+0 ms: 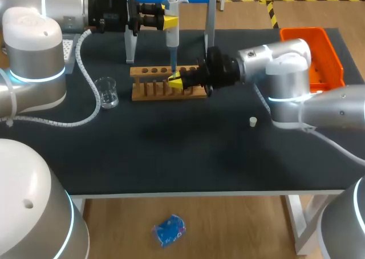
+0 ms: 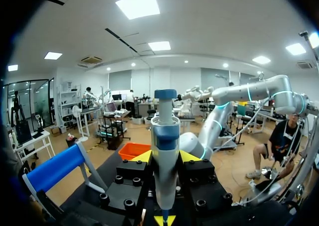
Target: Invert the test tube, pick up the pipette, mount the tip to pipette, aspirate from beaker and dispense into the tube, eject the tip, return the pipette, and cap with the stopper.
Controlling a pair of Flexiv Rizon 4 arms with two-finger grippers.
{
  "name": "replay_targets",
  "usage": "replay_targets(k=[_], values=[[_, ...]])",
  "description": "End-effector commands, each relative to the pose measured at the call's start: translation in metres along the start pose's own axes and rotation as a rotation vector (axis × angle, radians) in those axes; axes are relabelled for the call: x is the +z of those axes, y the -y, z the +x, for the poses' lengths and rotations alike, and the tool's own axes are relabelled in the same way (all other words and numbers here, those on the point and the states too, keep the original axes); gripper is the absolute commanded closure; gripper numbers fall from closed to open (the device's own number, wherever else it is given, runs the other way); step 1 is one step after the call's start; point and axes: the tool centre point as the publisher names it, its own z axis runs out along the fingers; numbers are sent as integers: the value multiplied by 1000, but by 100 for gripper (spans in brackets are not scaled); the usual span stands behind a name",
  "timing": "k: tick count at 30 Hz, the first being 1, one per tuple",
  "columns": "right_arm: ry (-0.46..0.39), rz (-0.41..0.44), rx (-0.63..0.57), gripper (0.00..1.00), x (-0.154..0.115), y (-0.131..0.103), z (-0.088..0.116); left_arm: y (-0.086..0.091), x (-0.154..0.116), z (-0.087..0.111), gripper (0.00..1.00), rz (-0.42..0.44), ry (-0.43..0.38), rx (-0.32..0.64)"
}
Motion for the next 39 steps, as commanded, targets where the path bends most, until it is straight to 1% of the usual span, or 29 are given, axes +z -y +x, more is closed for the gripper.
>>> replay_targets(k=[1, 6, 10, 26, 39], values=[[8, -38, 53, 100, 0, 1, 3, -1, -1, 0, 100, -4, -2, -2], [10, -61, 92, 100, 0, 0, 3, -1, -1, 0, 100, -4, -2, -2], [9, -66, 91, 100, 0, -4, 3, -1, -1, 0, 100, -4, -2, -2], [8, -75, 15, 100, -3, -26, 0, -1, -1, 0, 100, -4, -2, -2], [2, -50, -11, 100, -5, -30, -1, -1, -1, 0, 100, -4, -2, -2]])
